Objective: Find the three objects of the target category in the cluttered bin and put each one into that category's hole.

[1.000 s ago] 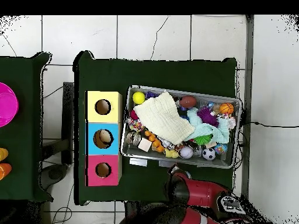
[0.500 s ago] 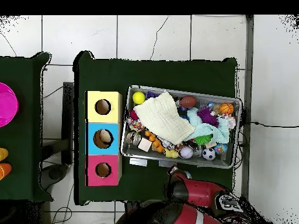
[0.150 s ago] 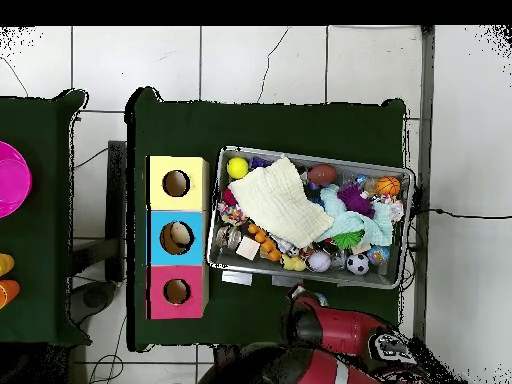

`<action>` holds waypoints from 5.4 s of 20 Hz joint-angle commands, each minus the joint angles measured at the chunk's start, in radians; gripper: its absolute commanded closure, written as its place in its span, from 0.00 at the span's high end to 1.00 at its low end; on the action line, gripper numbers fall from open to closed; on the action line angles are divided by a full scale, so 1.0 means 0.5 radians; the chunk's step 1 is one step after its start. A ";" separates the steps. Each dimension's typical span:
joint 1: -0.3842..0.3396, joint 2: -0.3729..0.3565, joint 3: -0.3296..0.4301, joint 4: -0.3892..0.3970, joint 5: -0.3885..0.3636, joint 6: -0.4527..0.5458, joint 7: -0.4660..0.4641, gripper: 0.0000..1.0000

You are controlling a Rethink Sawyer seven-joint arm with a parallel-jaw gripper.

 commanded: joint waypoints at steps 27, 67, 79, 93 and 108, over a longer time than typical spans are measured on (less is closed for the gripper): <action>-0.055 -0.462 0.353 0.062 0.062 0.569 -0.052 0.00; -0.085 -0.229 0.388 -0.105 -0.715 0.319 -0.138 1.00; 0.269 -0.182 -0.047 -0.140 -0.774 0.074 0.170 1.00; 0.567 0.011 -0.414 -0.163 -0.482 -0.190 0.250 1.00; 0.374 0.175 -0.295 -0.165 -0.312 -0.460 0.199 1.00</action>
